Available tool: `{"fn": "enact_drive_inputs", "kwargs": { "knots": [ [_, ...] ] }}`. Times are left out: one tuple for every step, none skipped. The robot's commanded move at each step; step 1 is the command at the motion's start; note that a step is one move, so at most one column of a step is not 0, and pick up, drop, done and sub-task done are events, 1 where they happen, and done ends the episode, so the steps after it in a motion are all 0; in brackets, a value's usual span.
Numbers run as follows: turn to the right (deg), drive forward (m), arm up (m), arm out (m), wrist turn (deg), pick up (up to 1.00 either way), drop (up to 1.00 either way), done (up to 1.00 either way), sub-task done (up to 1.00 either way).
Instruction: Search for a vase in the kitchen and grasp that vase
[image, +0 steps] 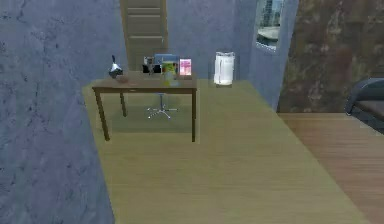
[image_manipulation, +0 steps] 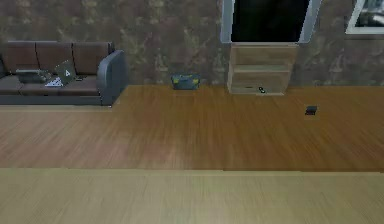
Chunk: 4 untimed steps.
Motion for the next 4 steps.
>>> {"fn": "enact_drive_inputs", "kwargs": {
  "knots": [
    [33.0,0.00,0.00,0.00,0.0,0.00,0.00,0.00,0.00],
    [0.0,0.15,0.00,0.00,0.0,0.00,0.00,0.00,0.00],
    [-39.0,0.00,0.00,0.00,0.0,0.00,0.00,0.00,0.00],
    [0.0,1.00,0.00,0.00,0.0,0.00,0.00,0.00,0.00]
  ]
}}
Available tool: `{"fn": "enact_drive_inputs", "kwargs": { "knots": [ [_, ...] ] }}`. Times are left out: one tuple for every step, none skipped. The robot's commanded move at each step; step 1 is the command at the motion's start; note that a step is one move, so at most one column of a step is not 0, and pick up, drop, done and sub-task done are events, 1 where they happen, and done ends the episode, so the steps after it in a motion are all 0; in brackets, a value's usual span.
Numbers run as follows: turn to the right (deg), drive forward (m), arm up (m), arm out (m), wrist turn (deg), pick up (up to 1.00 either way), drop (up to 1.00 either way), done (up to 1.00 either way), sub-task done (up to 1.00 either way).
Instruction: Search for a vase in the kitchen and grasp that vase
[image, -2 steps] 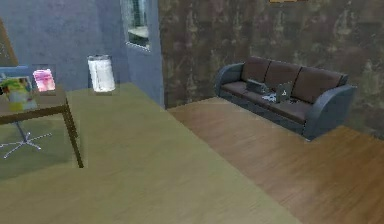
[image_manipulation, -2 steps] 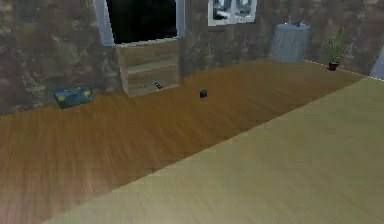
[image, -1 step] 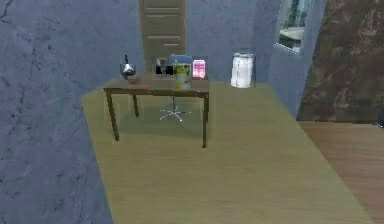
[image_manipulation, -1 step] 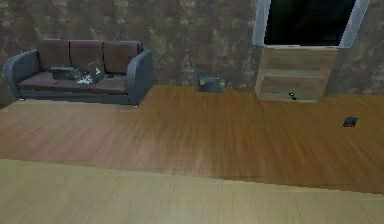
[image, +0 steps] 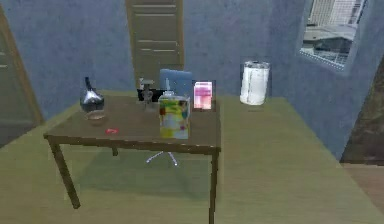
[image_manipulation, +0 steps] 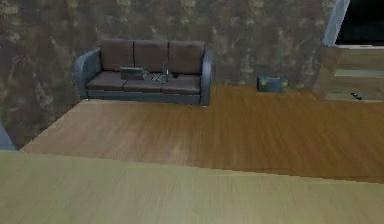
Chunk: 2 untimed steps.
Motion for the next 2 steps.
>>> {"fn": "enact_drive_inputs", "kwargs": {
  "knots": [
    [-6.0,0.00,0.00,0.00,0.0,0.00,0.00,0.00,0.00],
    [0.0,0.40,0.00,0.00,0.0,0.00,0.00,0.00,0.00]
  ]
}}
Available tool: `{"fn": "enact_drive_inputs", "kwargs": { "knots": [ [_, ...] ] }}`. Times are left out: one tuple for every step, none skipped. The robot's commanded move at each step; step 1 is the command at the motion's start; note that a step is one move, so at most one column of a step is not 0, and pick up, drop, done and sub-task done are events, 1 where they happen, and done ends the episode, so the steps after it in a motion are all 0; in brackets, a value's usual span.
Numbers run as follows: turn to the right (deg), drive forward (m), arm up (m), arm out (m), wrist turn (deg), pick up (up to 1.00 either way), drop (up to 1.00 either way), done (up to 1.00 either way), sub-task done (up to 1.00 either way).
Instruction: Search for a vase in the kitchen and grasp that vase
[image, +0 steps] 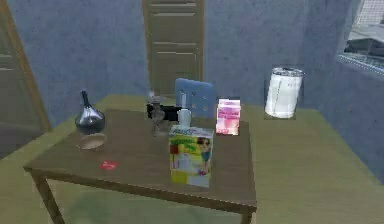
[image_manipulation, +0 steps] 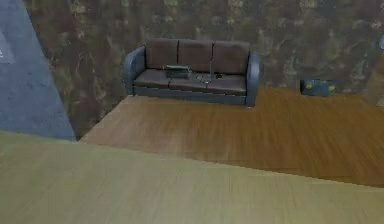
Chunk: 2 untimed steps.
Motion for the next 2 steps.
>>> {"fn": "enact_drive_inputs", "kwargs": {
  "knots": [
    [-45.0,0.00,0.00,0.00,0.0,0.00,0.00,0.00,0.00],
    [-45.0,0.00,0.00,0.00,0.0,0.00,0.00,0.00,0.00]
  ]
}}
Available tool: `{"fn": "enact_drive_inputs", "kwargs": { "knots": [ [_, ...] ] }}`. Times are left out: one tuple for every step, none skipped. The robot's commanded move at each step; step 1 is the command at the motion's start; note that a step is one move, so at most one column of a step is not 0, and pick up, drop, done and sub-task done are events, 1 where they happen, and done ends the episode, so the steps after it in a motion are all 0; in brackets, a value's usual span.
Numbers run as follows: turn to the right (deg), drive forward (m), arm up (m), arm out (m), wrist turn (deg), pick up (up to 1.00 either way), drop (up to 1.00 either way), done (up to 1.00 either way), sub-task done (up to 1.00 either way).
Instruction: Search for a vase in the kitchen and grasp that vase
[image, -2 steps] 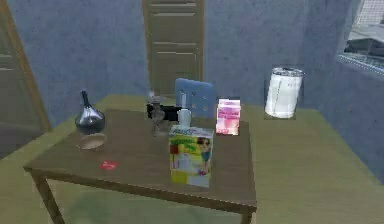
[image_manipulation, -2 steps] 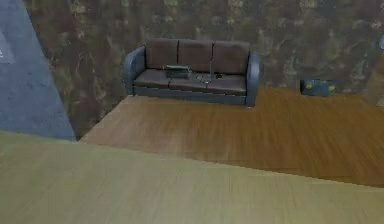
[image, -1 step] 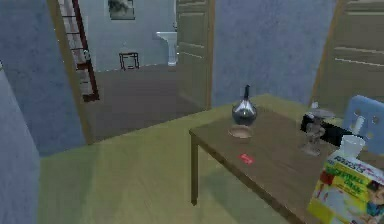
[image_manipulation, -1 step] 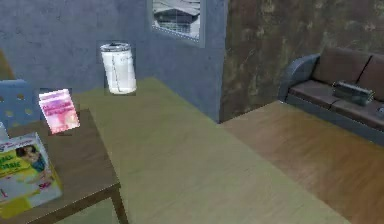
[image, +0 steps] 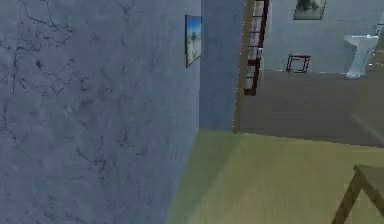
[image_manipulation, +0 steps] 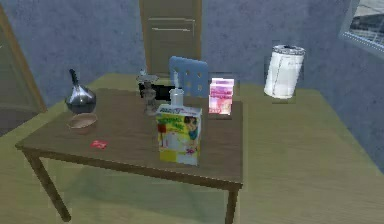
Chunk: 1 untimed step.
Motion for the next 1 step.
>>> {"fn": "enact_drive_inputs", "kwargs": {
  "knots": [
    [-27.0,0.00,0.00,0.00,0.0,0.00,0.00,0.00,0.00]
  ]
}}
